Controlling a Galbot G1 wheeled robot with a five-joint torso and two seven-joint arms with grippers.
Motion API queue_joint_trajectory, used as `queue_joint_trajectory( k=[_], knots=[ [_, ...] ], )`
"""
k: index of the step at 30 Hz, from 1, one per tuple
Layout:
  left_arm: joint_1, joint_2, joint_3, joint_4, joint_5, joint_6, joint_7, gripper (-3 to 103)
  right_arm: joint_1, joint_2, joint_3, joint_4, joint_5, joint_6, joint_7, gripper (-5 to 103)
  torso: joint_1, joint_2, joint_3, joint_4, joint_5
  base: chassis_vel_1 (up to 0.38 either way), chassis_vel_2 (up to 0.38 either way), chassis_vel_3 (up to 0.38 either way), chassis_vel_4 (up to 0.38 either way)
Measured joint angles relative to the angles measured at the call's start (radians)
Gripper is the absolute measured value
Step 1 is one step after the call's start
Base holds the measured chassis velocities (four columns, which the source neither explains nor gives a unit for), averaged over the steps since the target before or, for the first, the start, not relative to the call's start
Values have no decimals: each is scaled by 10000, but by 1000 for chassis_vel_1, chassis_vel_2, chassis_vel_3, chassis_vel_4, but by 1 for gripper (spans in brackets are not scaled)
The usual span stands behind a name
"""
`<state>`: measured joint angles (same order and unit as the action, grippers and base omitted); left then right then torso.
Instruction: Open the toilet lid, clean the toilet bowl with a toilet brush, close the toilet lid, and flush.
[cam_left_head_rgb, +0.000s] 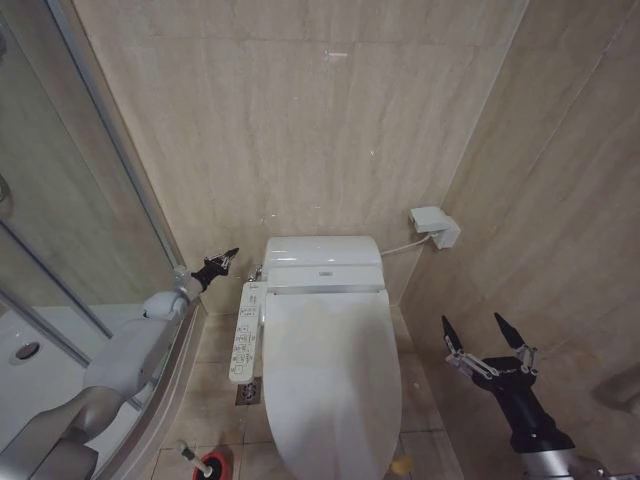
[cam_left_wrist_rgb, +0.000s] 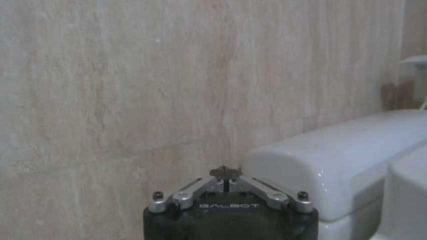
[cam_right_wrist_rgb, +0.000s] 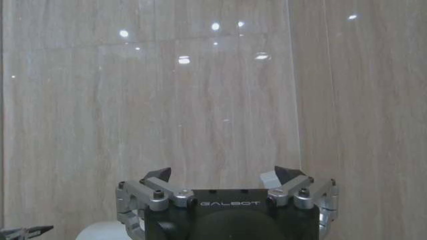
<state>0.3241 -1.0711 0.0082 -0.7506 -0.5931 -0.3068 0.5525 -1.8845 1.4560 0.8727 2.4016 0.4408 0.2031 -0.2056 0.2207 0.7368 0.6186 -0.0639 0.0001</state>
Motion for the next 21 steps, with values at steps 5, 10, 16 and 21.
queue_joint_trajectory(
  k=[5, 10, 16, 21],
  knots=[
    [10, 73, 1, 114, 11, -54, 366, 0, 0, 0, 0, 1, 0, 0, 0, 100, -1, 0, 0, 0, -1, 0, 0, 0, 0],
    [33, 133, 0, 268, 47, -42, 781, 0, 0, 0, 0, 0, 0, 0, 0, 100, -1, 0, 0, 0, -2, 0, 0, 0, 0],
    [5, 112, -2, 743, 408, -221, 1715, 0, 0, -1, 0, 0, 0, 0, 0, 100, 1, -1, 1, 1, -2, -18, 18, 22, -26],
    [-30, -54, -13, 1034, 587, -305, 2021, 0, 0, 0, 0, 0, 0, 0, 0, 100, 1, 0, 1, 0, -2, 0, 0, 0, 0]
  ],
)
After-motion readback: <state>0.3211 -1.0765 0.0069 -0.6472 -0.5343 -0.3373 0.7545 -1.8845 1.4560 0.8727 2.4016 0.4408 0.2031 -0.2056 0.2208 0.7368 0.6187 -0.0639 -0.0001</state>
